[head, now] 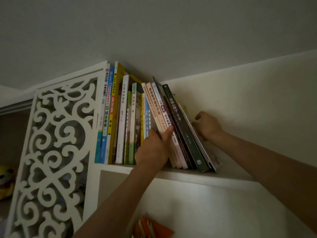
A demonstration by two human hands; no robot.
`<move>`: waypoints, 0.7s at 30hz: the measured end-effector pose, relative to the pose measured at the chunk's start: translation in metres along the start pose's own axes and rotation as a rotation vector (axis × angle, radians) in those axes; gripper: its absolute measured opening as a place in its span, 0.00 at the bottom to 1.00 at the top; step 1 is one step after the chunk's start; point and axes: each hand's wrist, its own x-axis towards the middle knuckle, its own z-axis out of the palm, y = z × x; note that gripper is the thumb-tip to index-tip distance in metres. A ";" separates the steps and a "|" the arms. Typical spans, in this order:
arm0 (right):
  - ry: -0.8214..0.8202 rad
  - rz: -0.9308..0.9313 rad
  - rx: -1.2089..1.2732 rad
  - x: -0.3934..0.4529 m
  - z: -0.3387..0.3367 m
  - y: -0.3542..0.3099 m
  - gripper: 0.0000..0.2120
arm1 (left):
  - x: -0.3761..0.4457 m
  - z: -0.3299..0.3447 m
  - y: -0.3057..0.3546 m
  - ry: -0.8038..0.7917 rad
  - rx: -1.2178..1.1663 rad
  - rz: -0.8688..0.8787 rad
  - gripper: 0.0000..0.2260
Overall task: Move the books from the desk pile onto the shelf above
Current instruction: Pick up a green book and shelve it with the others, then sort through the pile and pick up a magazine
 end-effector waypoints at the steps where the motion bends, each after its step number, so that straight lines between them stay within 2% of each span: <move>1: -0.010 -0.009 0.069 -0.005 -0.011 -0.007 0.06 | 0.000 -0.001 -0.001 0.004 -0.057 0.021 0.25; 2: -0.064 -0.021 0.139 -0.011 -0.027 -0.015 0.05 | 0.001 -0.001 -0.001 0.024 -0.130 0.045 0.22; 3: -0.167 -0.021 0.202 -0.021 -0.046 -0.026 0.08 | 0.001 -0.002 -0.001 0.053 -0.209 0.078 0.18; 5: -0.467 0.015 0.218 -0.047 -0.081 -0.041 0.19 | -0.001 -0.007 -0.001 0.078 -0.366 0.153 0.10; 7: -0.708 0.003 0.107 -0.074 -0.095 -0.042 0.20 | -0.001 -0.011 0.000 0.024 -0.487 0.195 0.13; 8: -0.756 -0.018 0.110 -0.084 -0.093 -0.041 0.24 | 0.000 -0.012 0.000 -0.001 -0.534 0.204 0.16; 12: -0.603 -0.106 0.273 -0.082 -0.055 -0.033 0.49 | 0.004 -0.010 -0.003 -0.027 -0.657 0.177 0.18; 16: -0.491 -0.164 0.344 -0.066 -0.018 -0.042 0.55 | 0.016 -0.022 -0.012 -0.014 -0.602 0.143 0.17; 18: -0.436 -0.182 0.357 -0.068 -0.001 -0.047 0.56 | 0.017 -0.027 -0.014 0.062 -0.423 0.170 0.16; 21: -0.409 -0.162 0.434 -0.069 0.003 -0.042 0.53 | 0.000 -0.028 -0.012 0.252 0.052 0.147 0.17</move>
